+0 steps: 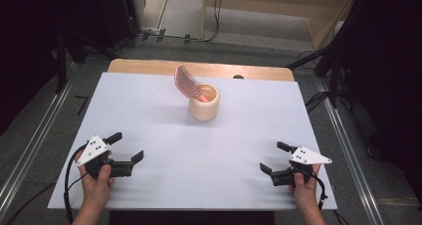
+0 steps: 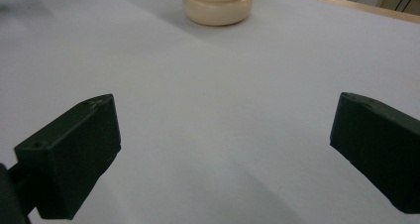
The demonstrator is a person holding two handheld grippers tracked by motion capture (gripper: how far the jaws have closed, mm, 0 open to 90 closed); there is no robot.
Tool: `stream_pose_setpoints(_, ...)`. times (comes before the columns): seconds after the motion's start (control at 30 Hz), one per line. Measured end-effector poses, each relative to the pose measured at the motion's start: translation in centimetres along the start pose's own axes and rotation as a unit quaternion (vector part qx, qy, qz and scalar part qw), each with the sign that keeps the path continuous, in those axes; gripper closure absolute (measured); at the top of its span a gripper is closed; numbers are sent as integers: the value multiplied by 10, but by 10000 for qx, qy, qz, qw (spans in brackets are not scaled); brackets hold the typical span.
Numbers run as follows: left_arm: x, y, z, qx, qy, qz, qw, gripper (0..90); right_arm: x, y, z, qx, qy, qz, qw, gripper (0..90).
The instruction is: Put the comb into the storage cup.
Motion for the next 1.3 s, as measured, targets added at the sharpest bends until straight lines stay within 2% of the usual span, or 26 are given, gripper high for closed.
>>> stream_pose_setpoints(0.2, -5, 3, -3, 19, -26, -56, 10000, 0, 0, 0, 0, -17, 17, -14, 10000, 0)
stream_pose_setpoints(0.37, -6, 6, -8, 57, 52, -48, 10000, 0, 0, 0, 1, -27, 16, -8, 10000, 0)
stream_pose_setpoints(0.77, -12, 19, -23, 273, 32, -64, 9996, 0, 0, 0, 1, -31, 5, -3, 10000, 0)
stream_pose_setpoints(0.87, -14, 22, -27, 272, 49, -59, 9996, 0, 0, 0, 1, -35, -25, -10, 10000, 0)
stream_pose_setpoints(1.03, -15, 27, -34, 353, -8, -85, 9993, 0, 0, 0, 1, -37, -47, -9, 10000, 0)
stream_pose_setpoints(1.23, -19, 25, -38, 319, 97, -74, 9994, 0, -1, -1, 1, -45, -41, -16, 10000, 0)
stream_pose_setpoints(1.3, -19, 23, -36, 313, 60, -90, 9995, 0, 0, -1, 1, -51, -21, -17, 10000, 0)
Point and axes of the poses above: each handheld gripper's, and its own axes: y roughly backward along the jaws, x roughly out of its top, z roughly to its right, the point moved 7 cm from there along -y, roughly forward along the jaws, and after that the axes turned 9 degrees about x, right-handed, at the moved point
